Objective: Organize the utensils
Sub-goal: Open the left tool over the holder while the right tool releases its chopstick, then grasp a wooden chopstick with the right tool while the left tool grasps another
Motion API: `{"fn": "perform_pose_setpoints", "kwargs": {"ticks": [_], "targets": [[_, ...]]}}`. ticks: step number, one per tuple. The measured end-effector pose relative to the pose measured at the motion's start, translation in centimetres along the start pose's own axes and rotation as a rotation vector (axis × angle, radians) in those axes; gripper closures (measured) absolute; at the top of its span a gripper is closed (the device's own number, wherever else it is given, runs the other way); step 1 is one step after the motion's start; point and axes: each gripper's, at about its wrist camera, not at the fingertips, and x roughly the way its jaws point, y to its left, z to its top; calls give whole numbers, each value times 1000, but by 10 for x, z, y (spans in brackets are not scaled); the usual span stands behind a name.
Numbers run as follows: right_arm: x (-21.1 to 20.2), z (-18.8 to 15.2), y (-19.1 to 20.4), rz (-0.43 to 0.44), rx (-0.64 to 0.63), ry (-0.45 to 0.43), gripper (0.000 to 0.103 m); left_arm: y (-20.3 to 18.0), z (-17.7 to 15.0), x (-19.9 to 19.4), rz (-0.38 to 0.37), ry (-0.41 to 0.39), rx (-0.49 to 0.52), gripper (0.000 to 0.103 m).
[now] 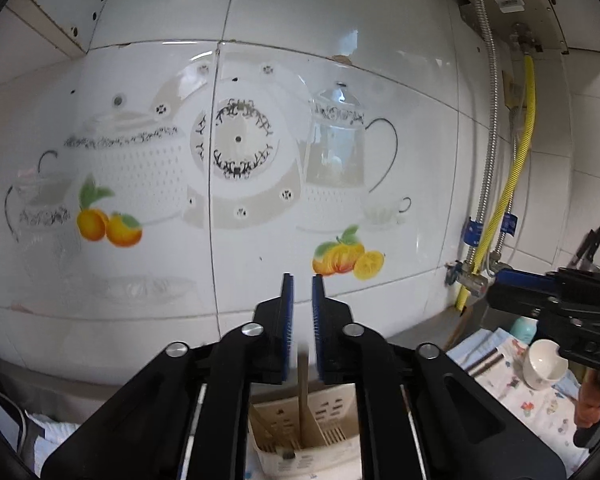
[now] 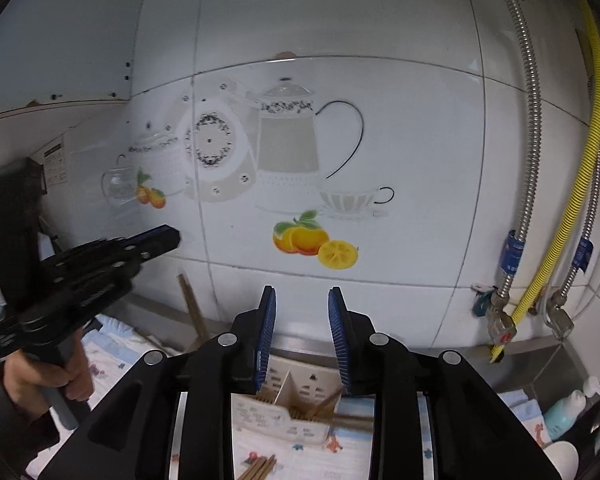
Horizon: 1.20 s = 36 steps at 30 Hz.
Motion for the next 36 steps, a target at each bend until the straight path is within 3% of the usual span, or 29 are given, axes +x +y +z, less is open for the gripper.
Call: {"fn": "perform_pose_setpoints", "kwargs": {"ticks": [9, 12, 14, 19, 23, 29, 36], "targets": [[-66, -44, 16, 70, 33, 50, 76, -6, -19, -69, 0, -2, 5, 68], [-92, -63, 23, 97, 36, 72, 76, -4, -35, -100, 27, 15, 2, 63], [-111, -79, 31, 109, 29, 85, 76, -2, -48, -119, 55, 24, -12, 54], [-137, -120, 48, 131, 26, 137, 68, 5, -81, -159, 87, 68, -36, 50], [-143, -161, 57, 142, 59, 190, 68, 13, -104, -176, 109, 98, -67, 43], [-131, -217, 75, 112, 59, 264, 68, 26, -136, -190, 109, 143, -133, 43], [-102, -278, 97, 91, 74, 360, 71, 26, -163, -202, 124, 166, -132, 42]]}}
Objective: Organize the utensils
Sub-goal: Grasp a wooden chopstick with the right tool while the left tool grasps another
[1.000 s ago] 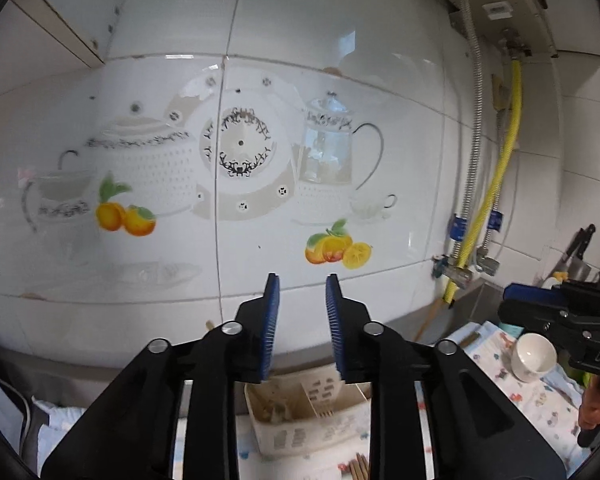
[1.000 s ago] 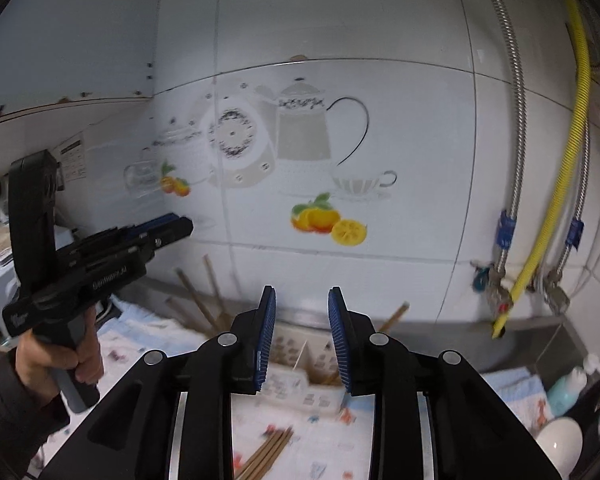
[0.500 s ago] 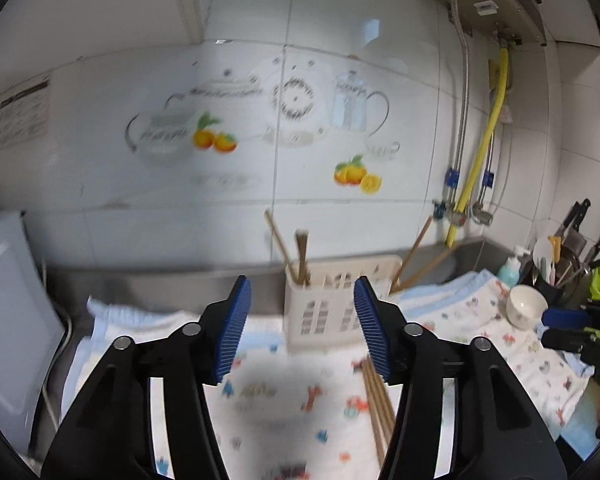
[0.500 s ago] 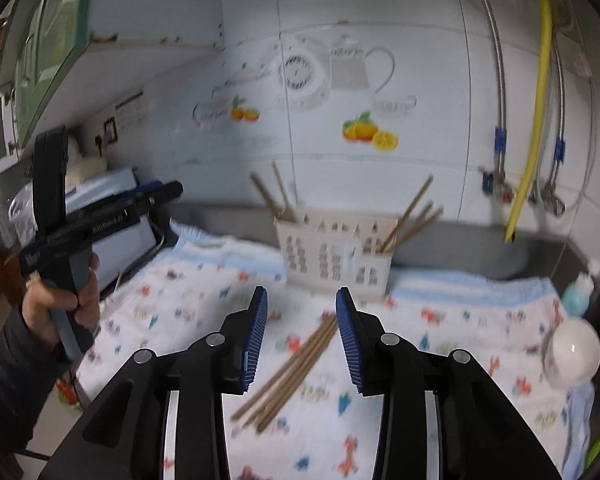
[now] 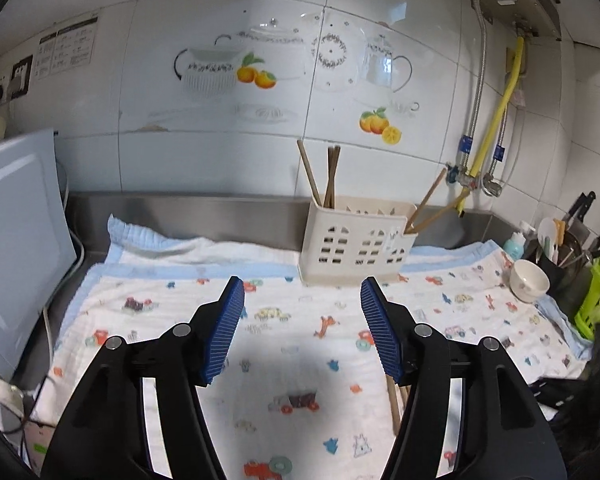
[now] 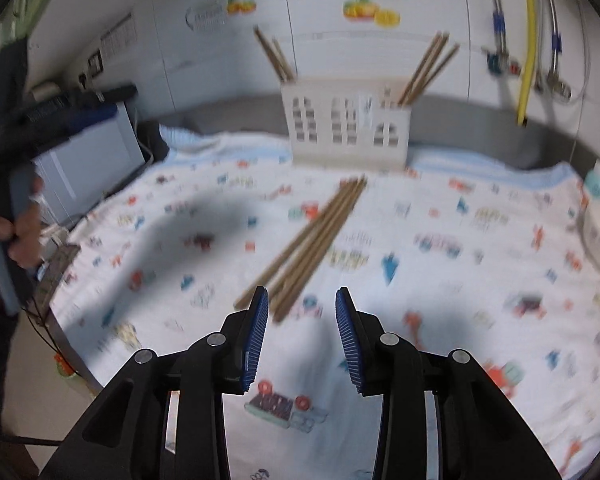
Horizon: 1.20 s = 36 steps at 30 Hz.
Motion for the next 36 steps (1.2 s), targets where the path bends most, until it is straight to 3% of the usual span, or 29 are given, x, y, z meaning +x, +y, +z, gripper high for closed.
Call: {"fn": "perform_pose_setpoints", "kwargs": {"ticks": [7, 19, 22, 30, 36], "targets": [[35, -15, 10, 19, 25, 49, 80, 2, -25, 9, 8, 58, 3, 41], [60, -11, 22, -59, -19, 72, 87, 14, -46, 18, 15, 103, -44, 41], [60, -11, 19, -83, -17, 70, 95, 14, -49, 20, 15, 114, -49, 41], [54, -13, 0, -152, 16, 65, 96, 5, -60, 27, -13, 156, -34, 41], [57, -10, -7, -142, 37, 63, 96, -18, -78, 43, -76, 225, -2, 41]]}}
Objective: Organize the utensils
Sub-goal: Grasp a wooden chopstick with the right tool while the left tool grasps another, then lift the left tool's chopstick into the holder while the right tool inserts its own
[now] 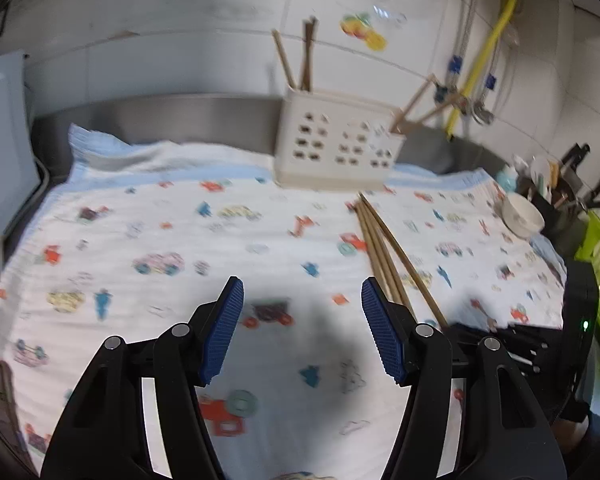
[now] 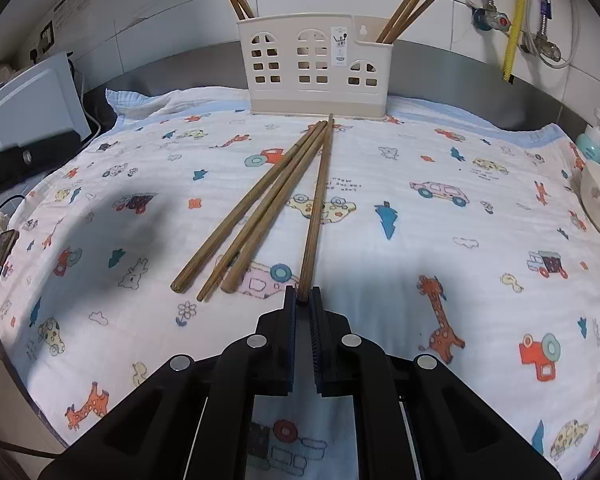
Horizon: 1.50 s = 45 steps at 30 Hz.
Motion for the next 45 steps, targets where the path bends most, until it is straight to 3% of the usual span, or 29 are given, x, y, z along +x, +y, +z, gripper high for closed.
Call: {"fn": "perform_pose_setpoints", "kwargs": {"ticks": [9, 13, 17, 23, 26, 29, 40, 43, 45], "targets": [[-5, 0, -11, 28, 27, 1, 96, -39, -22, 41, -98, 140, 65, 43], [-12, -3, -22, 1, 36, -9, 97, -49, -30, 59, -100, 202, 78, 60], [-15, -7, -36, -1, 65, -7, 97, -56, -36, 71, -93, 241, 96, 71], [-13, -9, -41, 13, 77, -4, 97, -67, -34, 79, -12, 239, 187, 79], [-13, -9, -42, 17, 81, -5, 97, -61, -29, 83, 34, 234, 182, 79], [-12, -9, -43, 19, 84, -6, 97, -56, -26, 84, 6, 238, 142, 79], [-7, -3, -45, 33, 91, -5, 96, -64, -28, 90, -20, 224, 158, 80], [-9, -2, -47, 45, 97, -8, 97, -60, -25, 91, -25, 228, 147, 95], [-16, 1, -47, 37, 89, -26, 97, -55, -21, 88, -50, 226, 131, 97]]}}
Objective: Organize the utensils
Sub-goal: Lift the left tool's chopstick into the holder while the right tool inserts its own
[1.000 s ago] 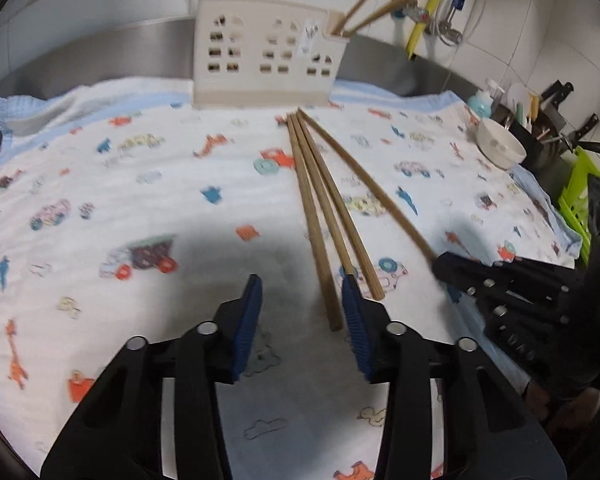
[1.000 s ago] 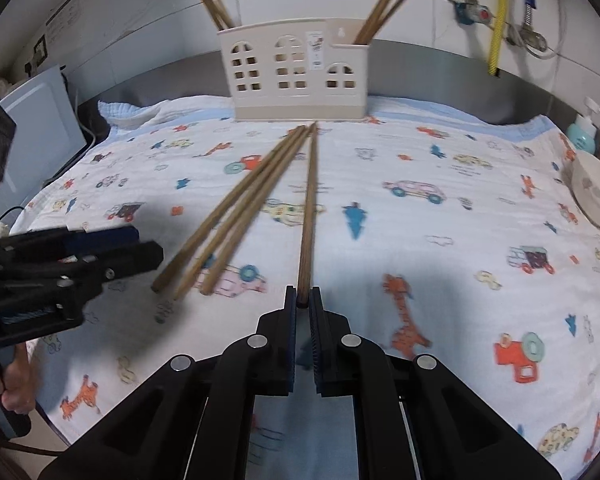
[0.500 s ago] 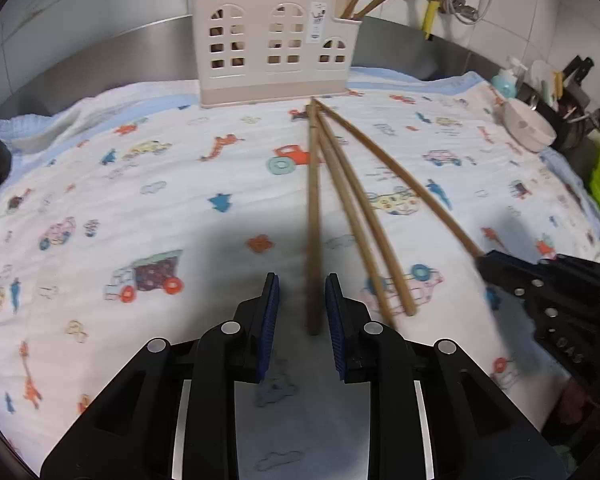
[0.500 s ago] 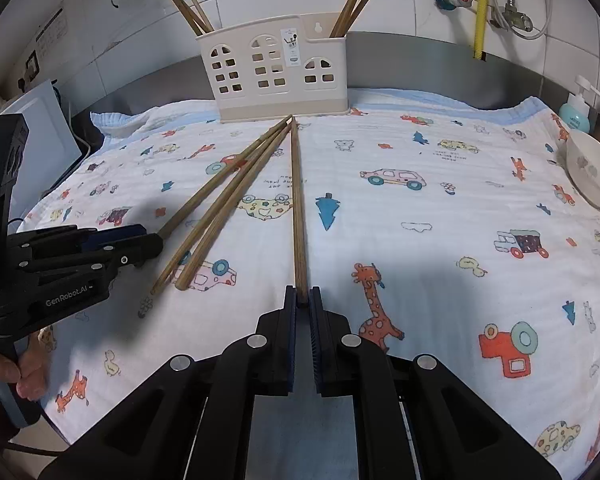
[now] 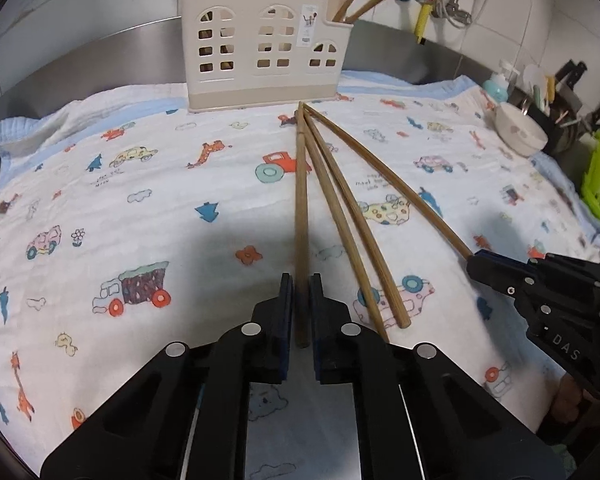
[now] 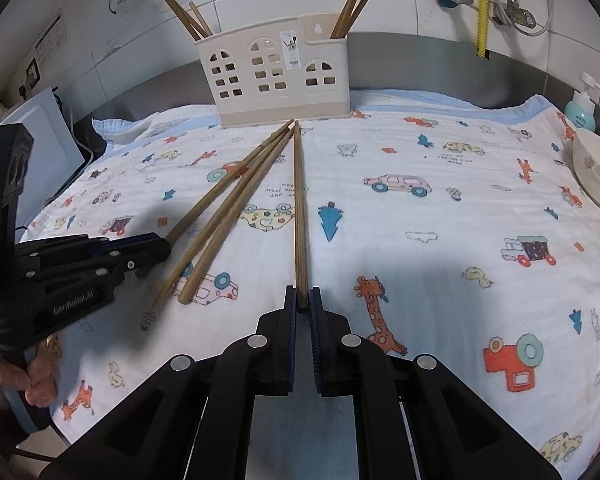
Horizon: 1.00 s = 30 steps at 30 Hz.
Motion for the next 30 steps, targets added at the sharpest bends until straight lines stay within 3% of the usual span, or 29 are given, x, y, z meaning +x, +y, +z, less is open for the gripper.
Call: {"fn": "perform_pose_setpoints", "kwargs": {"ticks": [8, 18, 24, 30], "targets": [[-54, 34, 3, -14, -53, -149, 97, 11, 19, -50, -7, -165, -12, 97], [-103, 88, 9, 47, -100, -273, 97, 12, 41, -102, -25, -391, -19, 97], [-115, 115, 18, 65, -134, -305, 97, 9, 59, -109, -57, -449, -24, 97], [-118, 146, 16, 64, -174, -304, 97, 5, 87, -105, -70, -436, 14, 97]]}}
